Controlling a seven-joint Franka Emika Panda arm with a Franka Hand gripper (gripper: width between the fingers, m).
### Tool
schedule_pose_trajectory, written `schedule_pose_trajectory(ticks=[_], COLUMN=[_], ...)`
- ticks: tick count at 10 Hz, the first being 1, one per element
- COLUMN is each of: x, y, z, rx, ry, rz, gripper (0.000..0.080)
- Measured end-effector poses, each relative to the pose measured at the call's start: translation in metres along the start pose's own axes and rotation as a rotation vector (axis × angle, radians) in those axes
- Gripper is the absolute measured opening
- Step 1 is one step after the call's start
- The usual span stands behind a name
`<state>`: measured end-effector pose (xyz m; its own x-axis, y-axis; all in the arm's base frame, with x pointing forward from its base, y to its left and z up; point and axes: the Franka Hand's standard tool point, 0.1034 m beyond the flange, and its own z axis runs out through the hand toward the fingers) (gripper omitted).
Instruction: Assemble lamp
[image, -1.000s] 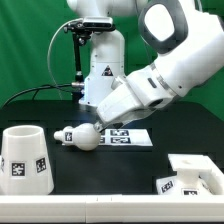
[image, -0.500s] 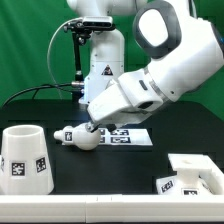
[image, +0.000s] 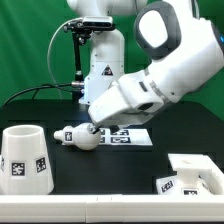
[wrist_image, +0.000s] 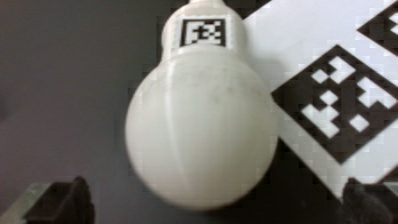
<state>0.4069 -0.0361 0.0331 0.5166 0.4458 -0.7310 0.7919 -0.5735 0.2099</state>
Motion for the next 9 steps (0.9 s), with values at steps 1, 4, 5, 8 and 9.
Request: schedule_pose_trajectory(ticks=[1,4,5,8,9], x=[-0.008,-0.012,-0.013,-0.002,-0.002], y=[0.001,0.003,0.017,0.005,0.005], z=[0.011,0.023,0.021,0.028,0.028], rx=[0.003,0.02,0.022,0.024,0.024], ry=[-0.019,-0.018,-0.01,-0.004,-0.004], rz=[-0.005,-0.029,-0.027,-0.054,-0.055], gripper=[0.0698,0.0698,0.0698,0.0698,0.0698])
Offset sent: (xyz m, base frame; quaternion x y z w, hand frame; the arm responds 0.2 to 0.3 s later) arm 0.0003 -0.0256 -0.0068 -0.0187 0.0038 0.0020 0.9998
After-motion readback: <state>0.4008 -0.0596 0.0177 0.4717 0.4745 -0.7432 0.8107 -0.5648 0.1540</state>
